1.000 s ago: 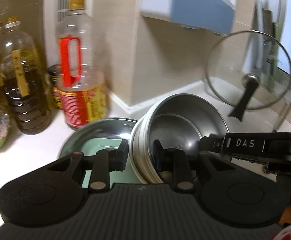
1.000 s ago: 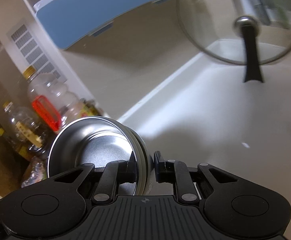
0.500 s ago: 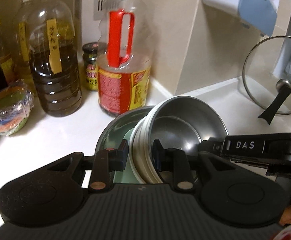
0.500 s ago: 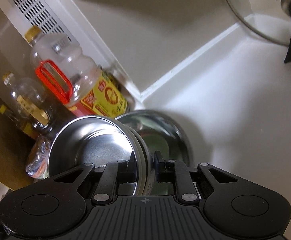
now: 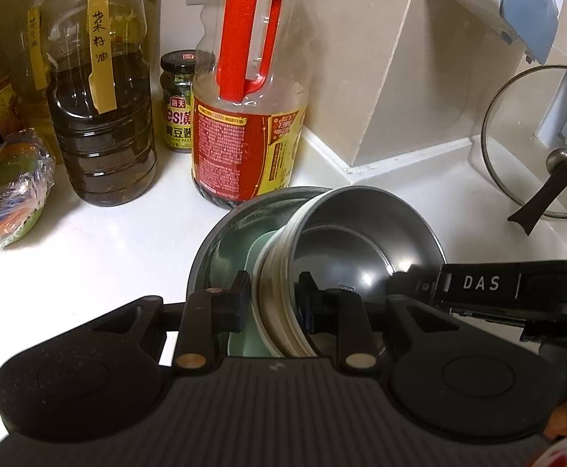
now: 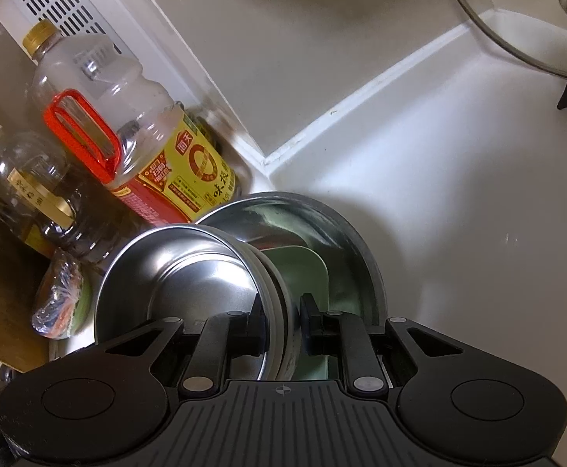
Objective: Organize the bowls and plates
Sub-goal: 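Lower the stack onto the green tray with both grippers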
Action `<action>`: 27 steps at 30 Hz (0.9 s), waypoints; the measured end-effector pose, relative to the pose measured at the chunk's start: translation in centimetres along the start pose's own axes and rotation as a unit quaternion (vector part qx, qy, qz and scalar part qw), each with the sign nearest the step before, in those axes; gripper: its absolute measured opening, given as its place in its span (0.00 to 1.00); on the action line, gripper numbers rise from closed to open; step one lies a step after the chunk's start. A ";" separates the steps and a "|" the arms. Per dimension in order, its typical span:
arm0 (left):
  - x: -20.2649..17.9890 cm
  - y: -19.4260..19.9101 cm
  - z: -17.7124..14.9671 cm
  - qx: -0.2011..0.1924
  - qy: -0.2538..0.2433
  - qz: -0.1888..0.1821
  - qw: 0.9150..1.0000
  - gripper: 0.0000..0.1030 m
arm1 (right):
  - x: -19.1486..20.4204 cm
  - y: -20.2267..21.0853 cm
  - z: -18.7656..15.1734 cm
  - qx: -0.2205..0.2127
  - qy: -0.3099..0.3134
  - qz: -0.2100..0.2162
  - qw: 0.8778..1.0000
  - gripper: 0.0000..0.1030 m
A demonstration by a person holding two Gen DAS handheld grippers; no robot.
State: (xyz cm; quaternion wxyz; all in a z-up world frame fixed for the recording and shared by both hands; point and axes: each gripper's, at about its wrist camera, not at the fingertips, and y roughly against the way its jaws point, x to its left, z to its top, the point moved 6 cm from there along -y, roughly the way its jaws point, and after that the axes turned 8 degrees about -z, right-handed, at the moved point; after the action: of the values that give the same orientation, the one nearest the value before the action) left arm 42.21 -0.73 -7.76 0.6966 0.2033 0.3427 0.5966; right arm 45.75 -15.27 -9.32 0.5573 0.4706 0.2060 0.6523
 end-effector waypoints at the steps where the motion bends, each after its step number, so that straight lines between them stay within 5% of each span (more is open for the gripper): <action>1: 0.0 0.0 0.0 0.000 -0.001 0.000 1.000 0.22 | 0.0 0.0 0.1 0.000 0.001 -0.001 1.000 0.17; 27: -0.1 -0.4 0.1 -0.007 -0.033 -0.011 0.999 0.25 | 0.1 0.2 -0.1 -0.010 0.031 0.003 0.999 0.18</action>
State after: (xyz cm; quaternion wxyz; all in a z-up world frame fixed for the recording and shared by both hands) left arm 42.59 -0.93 -7.92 0.7155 0.2144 0.3176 0.5842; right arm 45.58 -15.26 -9.16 0.5532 0.4454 0.2147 0.6704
